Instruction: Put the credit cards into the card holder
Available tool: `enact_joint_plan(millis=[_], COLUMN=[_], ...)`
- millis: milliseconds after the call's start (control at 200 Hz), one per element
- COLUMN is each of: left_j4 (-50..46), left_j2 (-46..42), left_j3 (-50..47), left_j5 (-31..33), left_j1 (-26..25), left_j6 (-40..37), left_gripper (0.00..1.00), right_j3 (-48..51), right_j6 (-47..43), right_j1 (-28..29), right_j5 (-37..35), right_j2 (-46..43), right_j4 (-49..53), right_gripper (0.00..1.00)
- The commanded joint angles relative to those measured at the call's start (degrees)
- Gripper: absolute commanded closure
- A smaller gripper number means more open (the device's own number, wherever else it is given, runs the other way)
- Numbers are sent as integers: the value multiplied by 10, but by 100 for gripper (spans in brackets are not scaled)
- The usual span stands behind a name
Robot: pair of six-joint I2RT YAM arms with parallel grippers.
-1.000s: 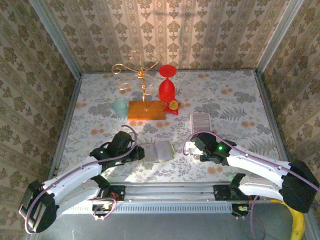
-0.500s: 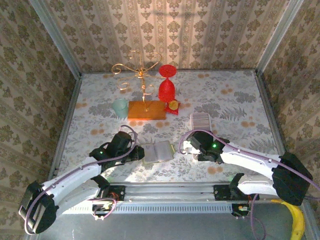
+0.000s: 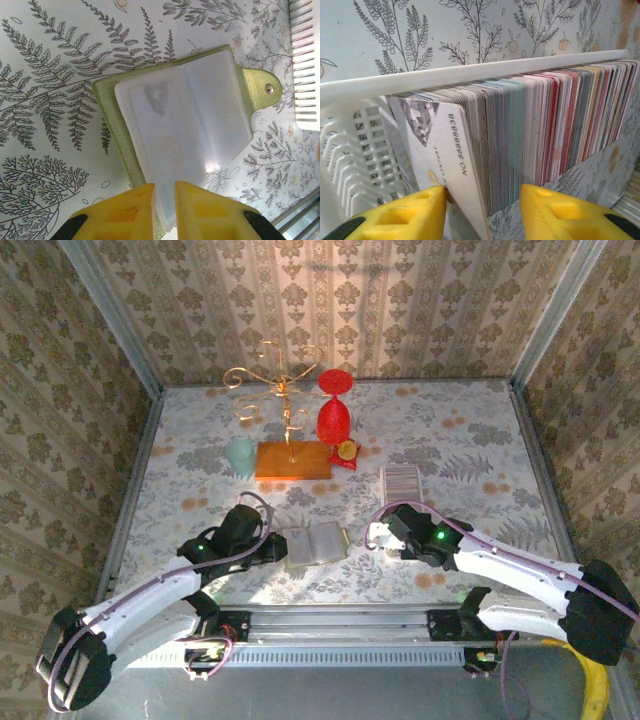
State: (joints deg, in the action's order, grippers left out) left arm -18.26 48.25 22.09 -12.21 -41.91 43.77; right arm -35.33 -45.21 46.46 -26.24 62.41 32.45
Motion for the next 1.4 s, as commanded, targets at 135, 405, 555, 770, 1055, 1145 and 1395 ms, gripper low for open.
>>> enact_joint_plan(millis=[135,405,555,770,1055,1145,1395], left_j4=[11,15,15,19,17,20,22], left_j2=[-7,-8,-7,-6,-8,-7,-6], left_j3=[-11,-13,-12,-13,-13,-15,-17], left_j5=[-11,-13,-12,-13,-14,-14,-16], left_j1=[4,4,5,4,4,5,6], left_j6=[10,12,11,12,7,7,7], left_gripper=[84,86,86,87,87,87,89], right_j3=[-4,-4,-13,-27,-55,-56,-51], right_j6=[1,-8,-23,-32,-43,-42,-49], right_j1=[1,2,1,-9,-31,-34,-40], right_j5=[15,14,22,29,44,49,51], right_j2=[-11,-19,-18,28,103,114,119], right_j4=[17,30,35,15,-14,-33,-32], right_gripper=[65,40,16,8,0,2,24])
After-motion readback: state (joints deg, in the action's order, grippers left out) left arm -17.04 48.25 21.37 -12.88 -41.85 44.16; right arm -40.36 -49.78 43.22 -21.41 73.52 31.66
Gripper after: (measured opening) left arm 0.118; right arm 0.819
